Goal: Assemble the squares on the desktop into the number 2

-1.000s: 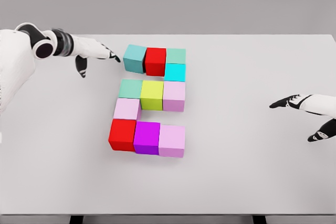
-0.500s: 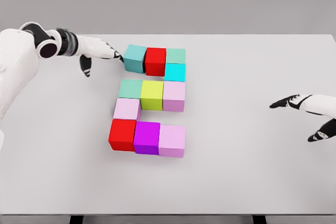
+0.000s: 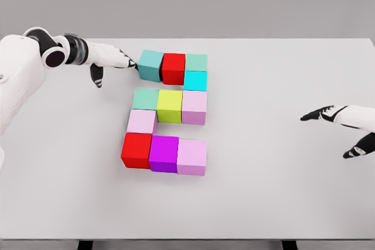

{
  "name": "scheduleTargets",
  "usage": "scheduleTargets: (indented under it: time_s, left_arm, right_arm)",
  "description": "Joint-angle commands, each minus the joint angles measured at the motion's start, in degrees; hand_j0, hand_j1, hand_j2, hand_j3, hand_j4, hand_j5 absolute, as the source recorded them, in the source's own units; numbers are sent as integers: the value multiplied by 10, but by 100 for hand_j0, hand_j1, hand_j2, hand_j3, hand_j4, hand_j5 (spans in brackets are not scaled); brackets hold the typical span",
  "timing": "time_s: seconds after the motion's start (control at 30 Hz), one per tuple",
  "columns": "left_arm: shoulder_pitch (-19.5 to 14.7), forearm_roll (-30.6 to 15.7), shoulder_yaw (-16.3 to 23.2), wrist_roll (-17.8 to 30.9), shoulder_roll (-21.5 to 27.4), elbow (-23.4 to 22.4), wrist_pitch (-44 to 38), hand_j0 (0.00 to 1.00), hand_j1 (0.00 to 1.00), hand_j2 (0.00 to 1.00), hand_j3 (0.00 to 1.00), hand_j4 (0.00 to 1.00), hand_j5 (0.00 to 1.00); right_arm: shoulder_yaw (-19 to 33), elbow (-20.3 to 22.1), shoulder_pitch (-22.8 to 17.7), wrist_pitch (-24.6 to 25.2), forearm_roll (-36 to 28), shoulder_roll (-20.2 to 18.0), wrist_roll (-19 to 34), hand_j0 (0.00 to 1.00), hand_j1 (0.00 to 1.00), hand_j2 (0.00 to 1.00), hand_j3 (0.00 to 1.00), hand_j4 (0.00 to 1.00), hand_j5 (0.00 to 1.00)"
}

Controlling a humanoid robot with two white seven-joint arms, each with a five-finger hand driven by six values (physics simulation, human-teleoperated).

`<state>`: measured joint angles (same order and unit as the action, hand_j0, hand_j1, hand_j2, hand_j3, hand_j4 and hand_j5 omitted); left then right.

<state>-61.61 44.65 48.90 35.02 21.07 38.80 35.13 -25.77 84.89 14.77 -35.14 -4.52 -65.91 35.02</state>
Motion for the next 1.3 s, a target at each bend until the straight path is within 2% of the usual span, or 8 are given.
scheduleTargets:
  time_s: [0.0,0.53,0.63,1.0,1.1,1.27]
  left_arm:
    - [0,-2,-2,0,1,0,-1,100,100,100,100,100,100]
    - [3,-4,-2,0,3,1,-1,100,100,100,100,100,100]
    - [6,-4,-4,0,6,22,-1,100,100,100,100,100,100]
    - [7,-6,-6,0,10,21,-1,100,100,100,100,100,100]
    - [4,-11,-13,0,50,18,-1,100,100,100,100,100,100]
    - [5,-54,-28,0,91,24,-1,100,100,100,100,100,100]
  right_arm:
    - [0,0,0,1,-4,-1,0,100,100,100,100,100,100]
    - [0,1,1,1,-4,-2,0,100,100,100,100,100,100]
    - [0,1,0,1,-4,-1,0,100,100,100,100,100,100]
    - [0,1,1,1,-4,-1,0,100,100,100,100,100,100]
    - [0,1,1,1,-4,-1,0,100,100,100,100,100,100]
    - [0,1,0,1,-4,-1,0,100,100,100,100,100,100]
